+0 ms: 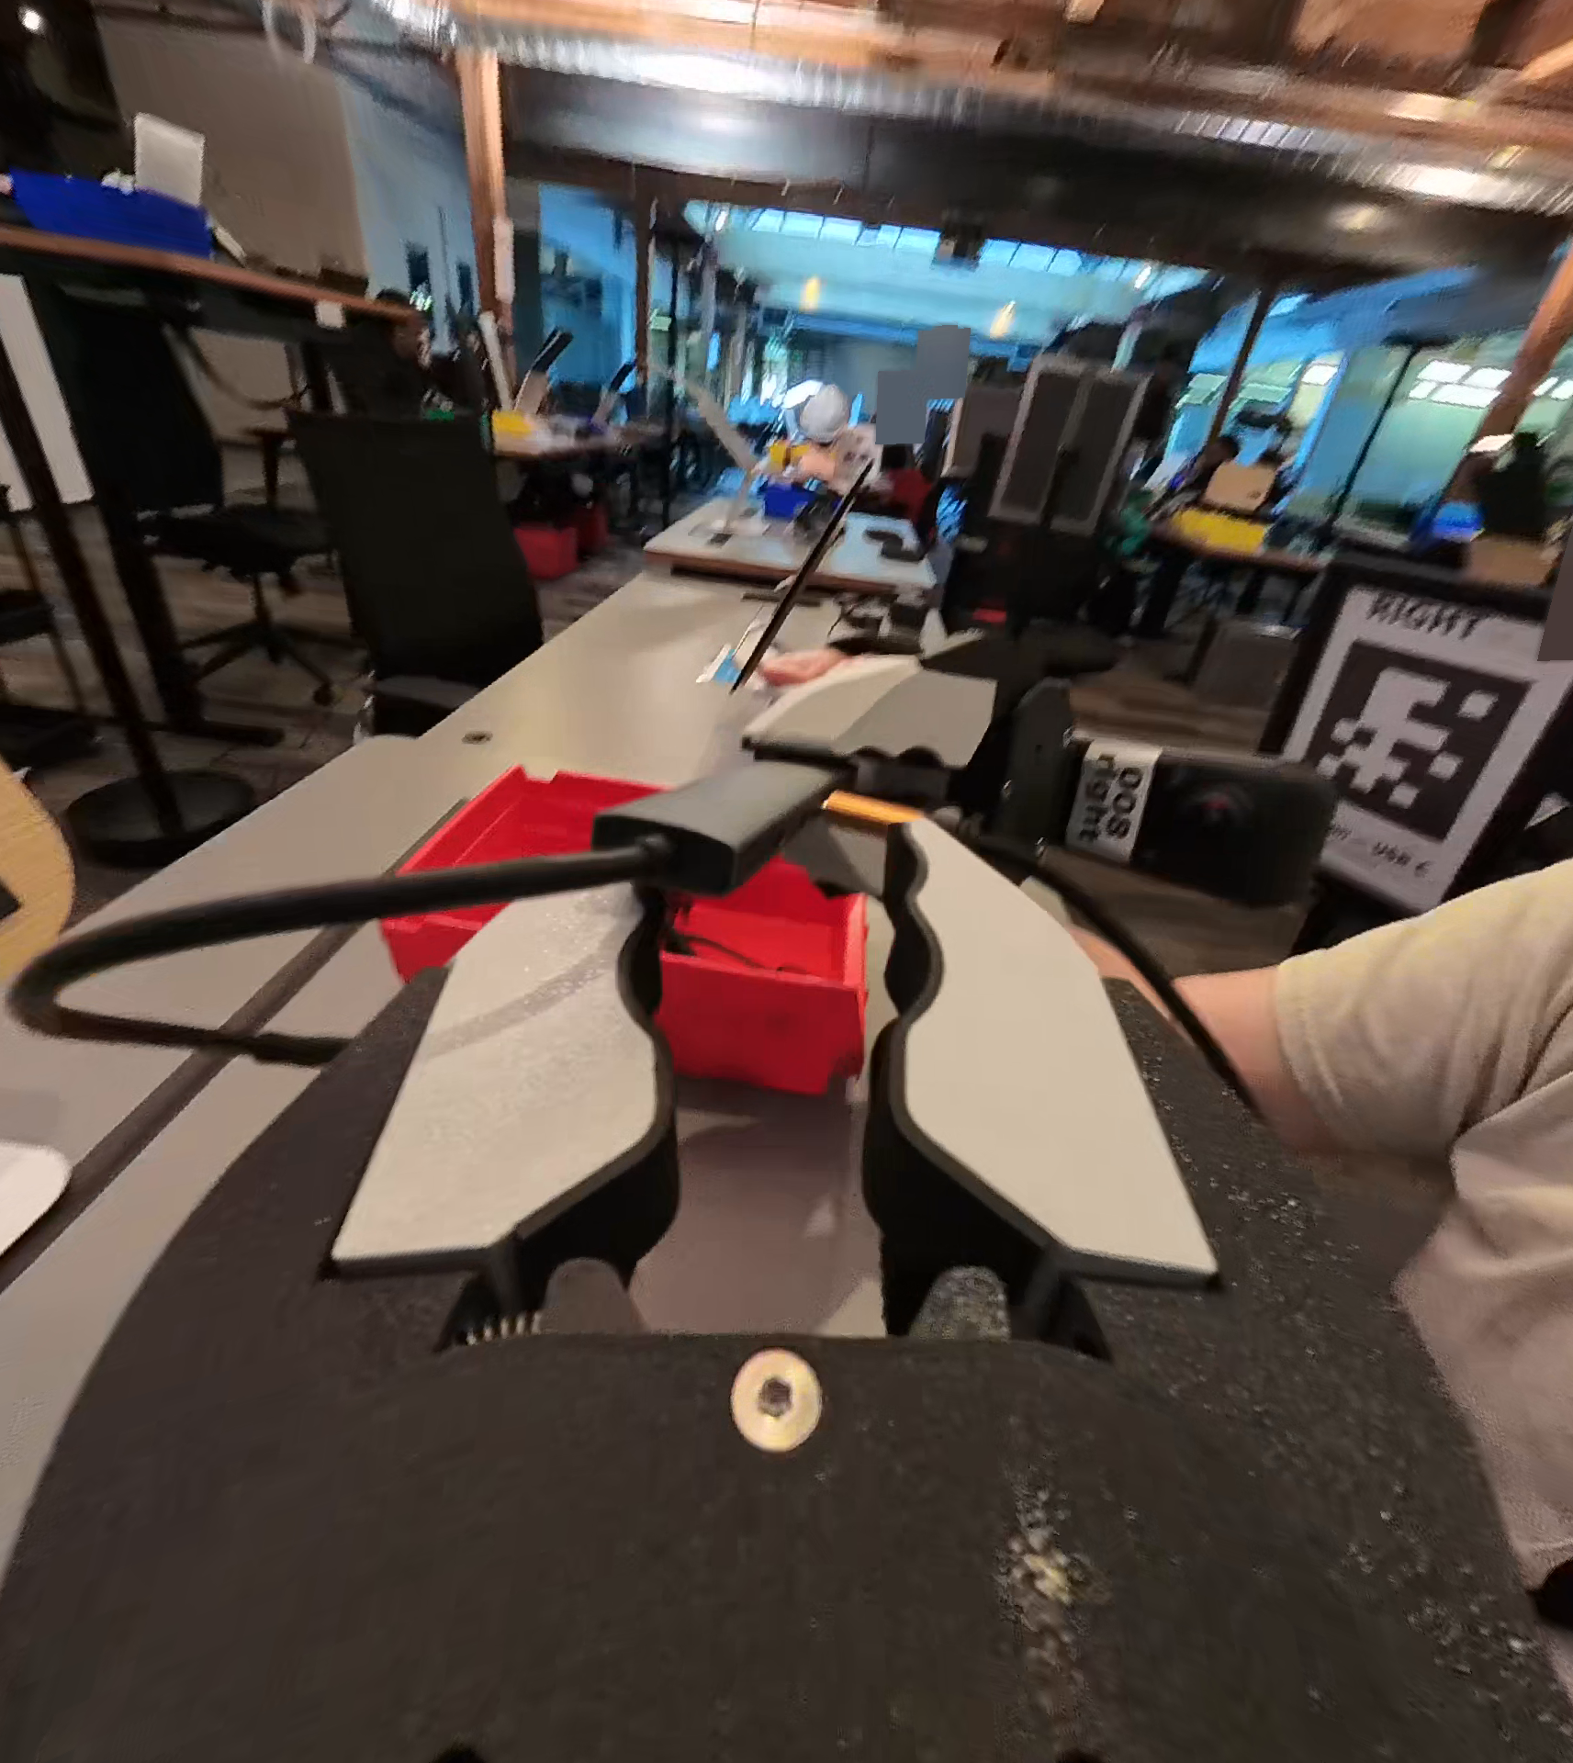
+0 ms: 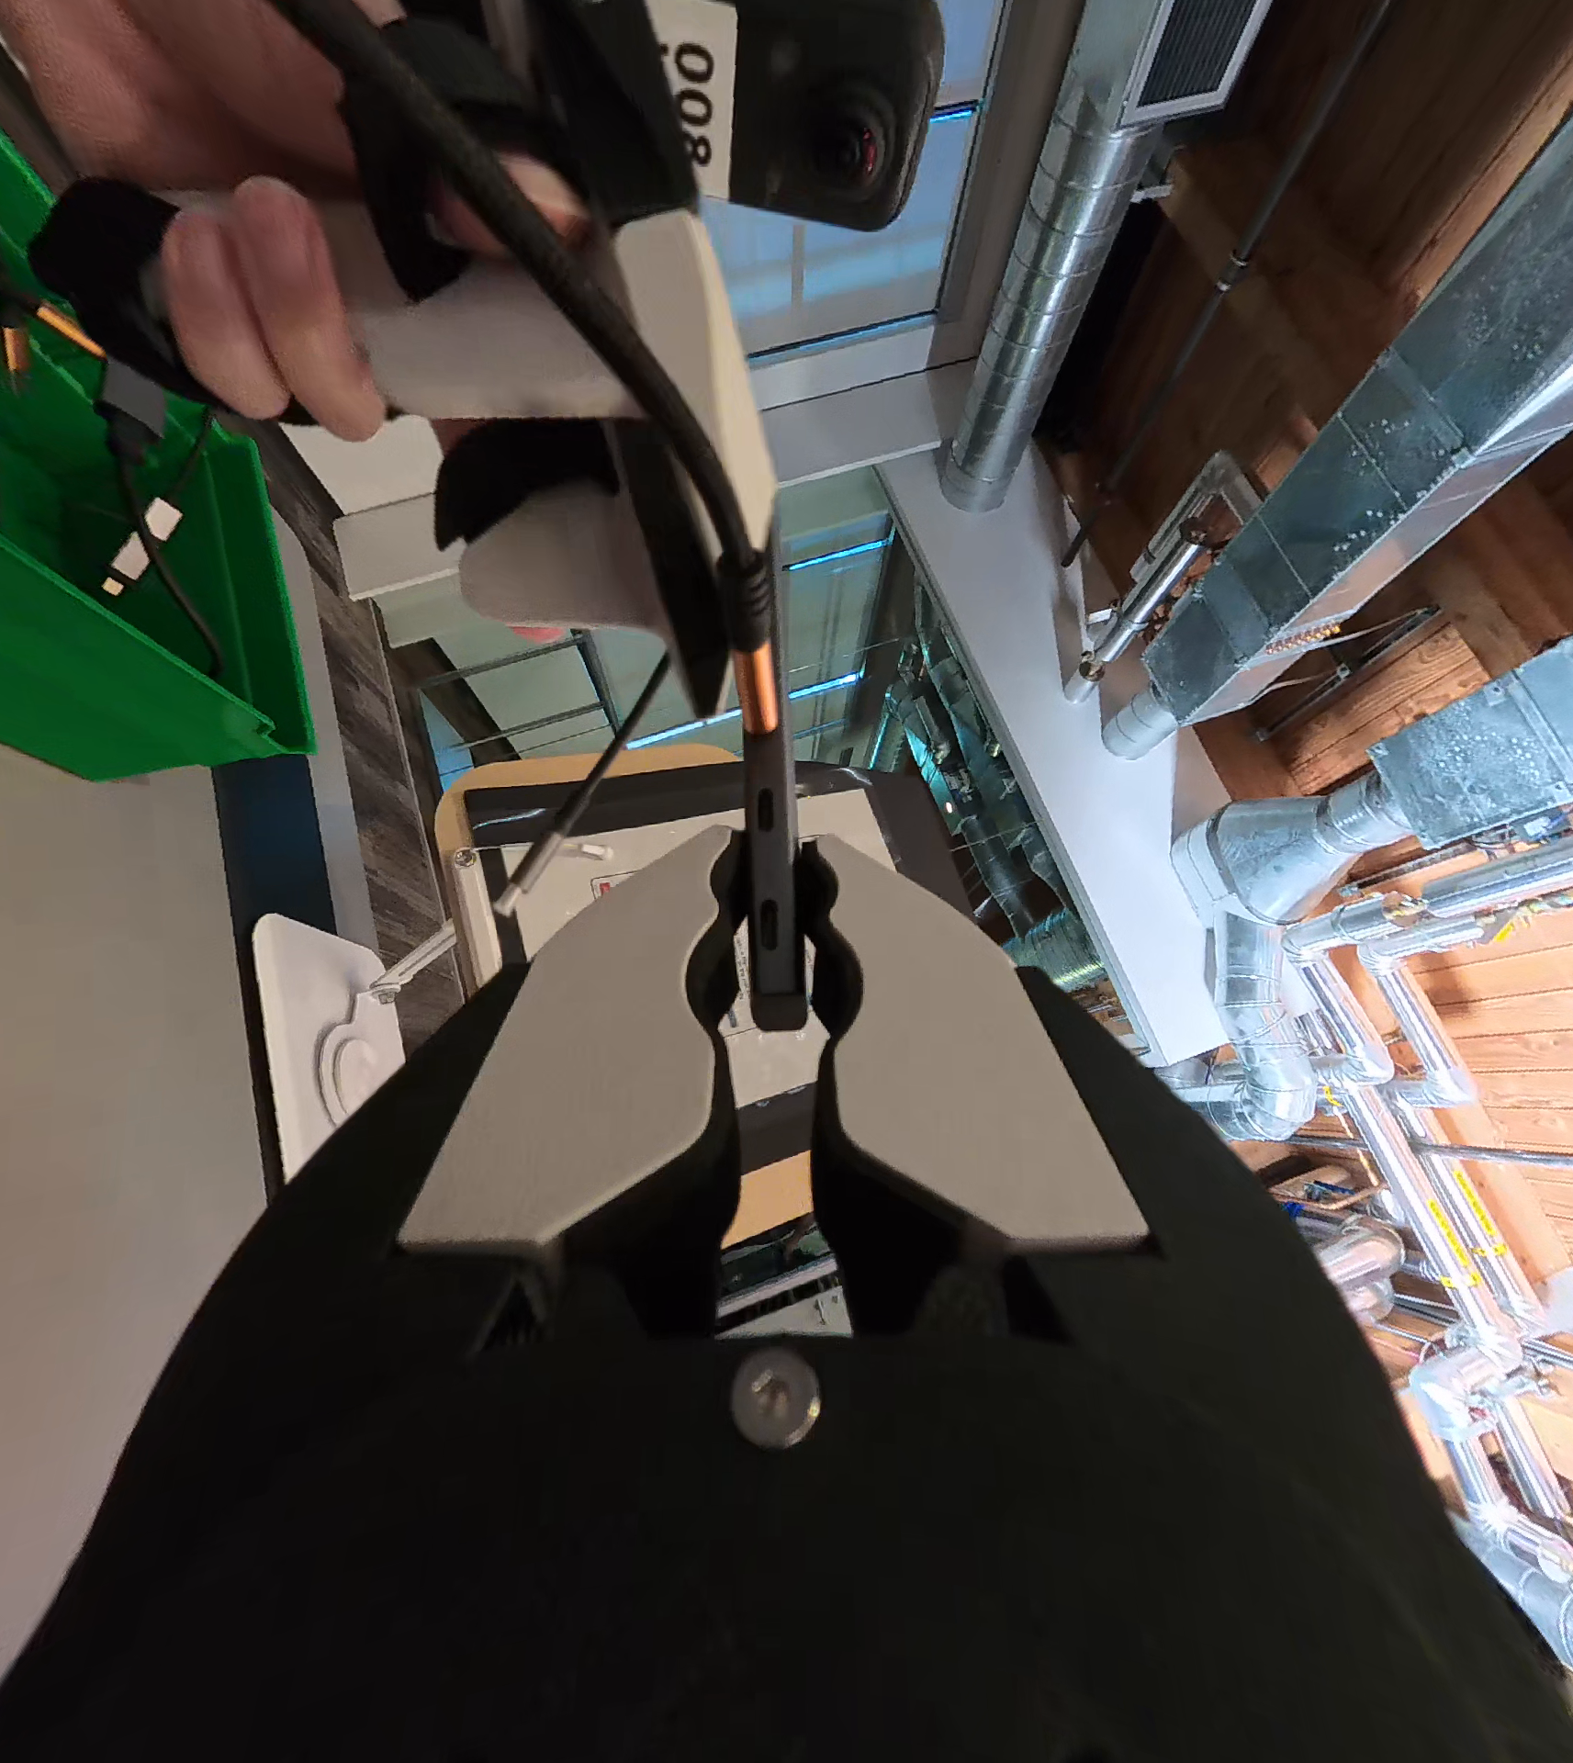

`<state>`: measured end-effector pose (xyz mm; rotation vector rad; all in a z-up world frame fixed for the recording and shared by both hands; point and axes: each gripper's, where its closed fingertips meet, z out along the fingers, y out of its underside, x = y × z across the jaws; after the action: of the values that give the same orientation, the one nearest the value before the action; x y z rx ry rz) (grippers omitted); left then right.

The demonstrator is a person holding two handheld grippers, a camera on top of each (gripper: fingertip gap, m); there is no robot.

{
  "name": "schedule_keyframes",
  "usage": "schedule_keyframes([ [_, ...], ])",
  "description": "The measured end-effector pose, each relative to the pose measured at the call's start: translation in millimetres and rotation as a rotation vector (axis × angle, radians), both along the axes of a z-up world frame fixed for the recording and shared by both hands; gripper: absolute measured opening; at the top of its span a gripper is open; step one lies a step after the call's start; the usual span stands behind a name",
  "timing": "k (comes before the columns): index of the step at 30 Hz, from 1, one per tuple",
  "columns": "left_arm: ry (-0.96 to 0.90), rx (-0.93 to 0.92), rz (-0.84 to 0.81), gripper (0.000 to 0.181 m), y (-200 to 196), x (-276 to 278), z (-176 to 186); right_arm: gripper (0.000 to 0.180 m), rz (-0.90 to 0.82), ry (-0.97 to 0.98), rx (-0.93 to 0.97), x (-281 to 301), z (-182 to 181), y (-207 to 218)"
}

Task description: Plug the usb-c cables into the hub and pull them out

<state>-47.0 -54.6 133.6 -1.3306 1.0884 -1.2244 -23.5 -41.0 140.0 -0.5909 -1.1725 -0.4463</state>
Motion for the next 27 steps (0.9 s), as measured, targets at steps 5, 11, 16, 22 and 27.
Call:
schedule_keyframes([
  [5,-0.084,-0.016,-0.040,0.040,0.0,0.7,5.9,0.010,0.036,-0.015,-0.023,-0.8,-2.0,-3.7],
  [11,-0.068,0.010,-0.053,0.033,1.8,-1.8,1.4,0.011,0.068,-0.048,-0.037,-3.7,-6.5,-7.9],
  [16,-0.026,-0.005,-0.132,0.025,-10.0,-3.1,-3.5,0.011,0.091,-0.076,-0.039,-5.5,-10.2,-11.6],
  [22,0.026,-0.039,-0.122,0.026,-7.6,-3.9,-11.2,0.011,0.079,-0.109,-0.045,-6.1,-15.1,-10.0],
  [27,0.060,-0.028,-0.114,0.025,-6.5,-1.3,-16.1,0.011,0.062,-0.125,-0.049,-6.1,-18.0,-7.4],
])
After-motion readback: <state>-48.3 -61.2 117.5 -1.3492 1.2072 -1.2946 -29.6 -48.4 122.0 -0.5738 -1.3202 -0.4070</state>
